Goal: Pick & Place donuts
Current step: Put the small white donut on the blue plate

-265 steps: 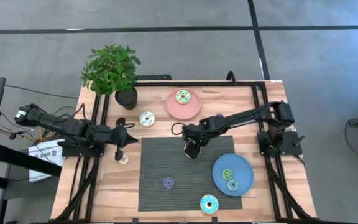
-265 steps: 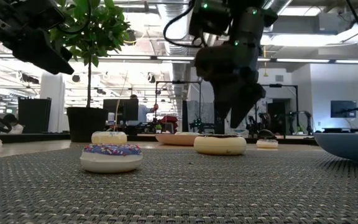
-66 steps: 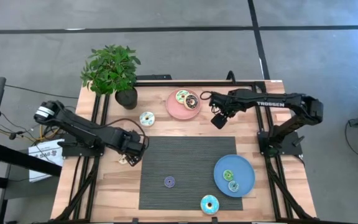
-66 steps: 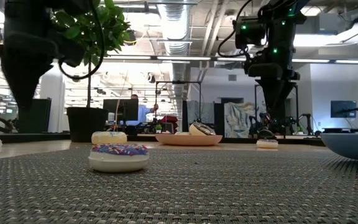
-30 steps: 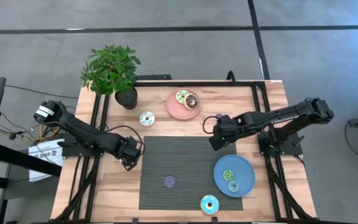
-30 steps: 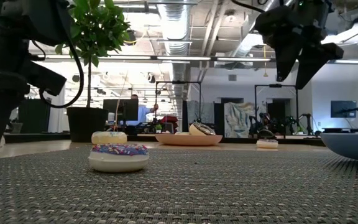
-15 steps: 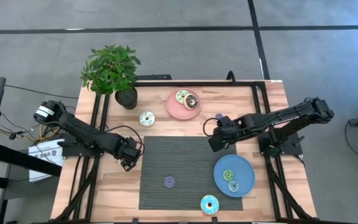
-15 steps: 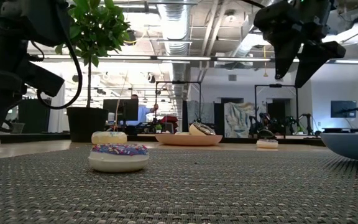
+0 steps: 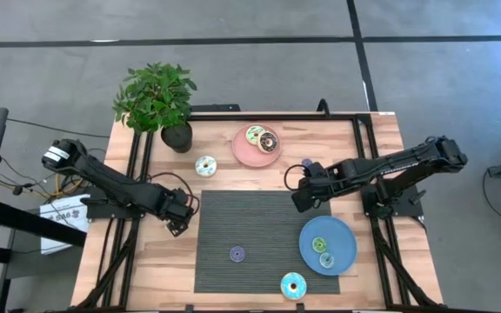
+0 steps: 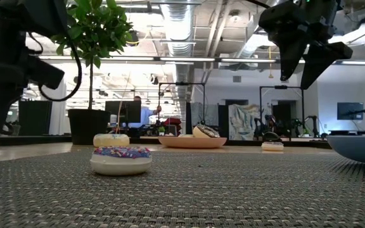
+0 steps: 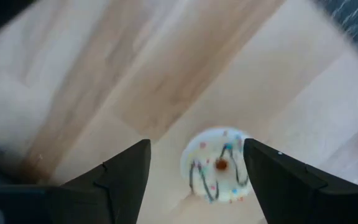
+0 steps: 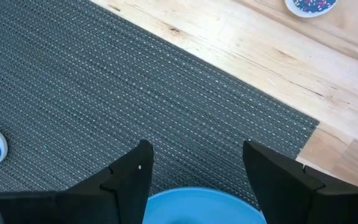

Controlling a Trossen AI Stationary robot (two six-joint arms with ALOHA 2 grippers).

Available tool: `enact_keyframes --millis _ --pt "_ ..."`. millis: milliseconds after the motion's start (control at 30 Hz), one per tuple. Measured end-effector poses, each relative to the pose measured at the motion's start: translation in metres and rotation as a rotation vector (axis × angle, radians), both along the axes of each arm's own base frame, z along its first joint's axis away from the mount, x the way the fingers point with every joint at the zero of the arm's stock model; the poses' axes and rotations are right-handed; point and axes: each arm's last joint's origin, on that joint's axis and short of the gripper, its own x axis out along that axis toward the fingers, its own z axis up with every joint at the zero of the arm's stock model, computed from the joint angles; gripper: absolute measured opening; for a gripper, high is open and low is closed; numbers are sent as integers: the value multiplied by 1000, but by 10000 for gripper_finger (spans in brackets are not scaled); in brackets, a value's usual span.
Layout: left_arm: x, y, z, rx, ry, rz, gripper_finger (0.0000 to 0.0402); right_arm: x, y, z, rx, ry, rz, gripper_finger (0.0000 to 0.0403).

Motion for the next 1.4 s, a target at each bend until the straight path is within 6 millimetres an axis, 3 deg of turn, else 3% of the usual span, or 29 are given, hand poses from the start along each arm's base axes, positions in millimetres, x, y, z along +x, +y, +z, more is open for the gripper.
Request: enact_keyframes --millis 567,967,1400 --pt "7 16 2 31 -58 51 256 0 0 0 0 0 1 240" --pt "13 22 3 -8 -81 23 359 0 0 0 0 1 1 240" --pt "8 17 2 -92 -21 158 371 0 0 0 2 1 1 240"
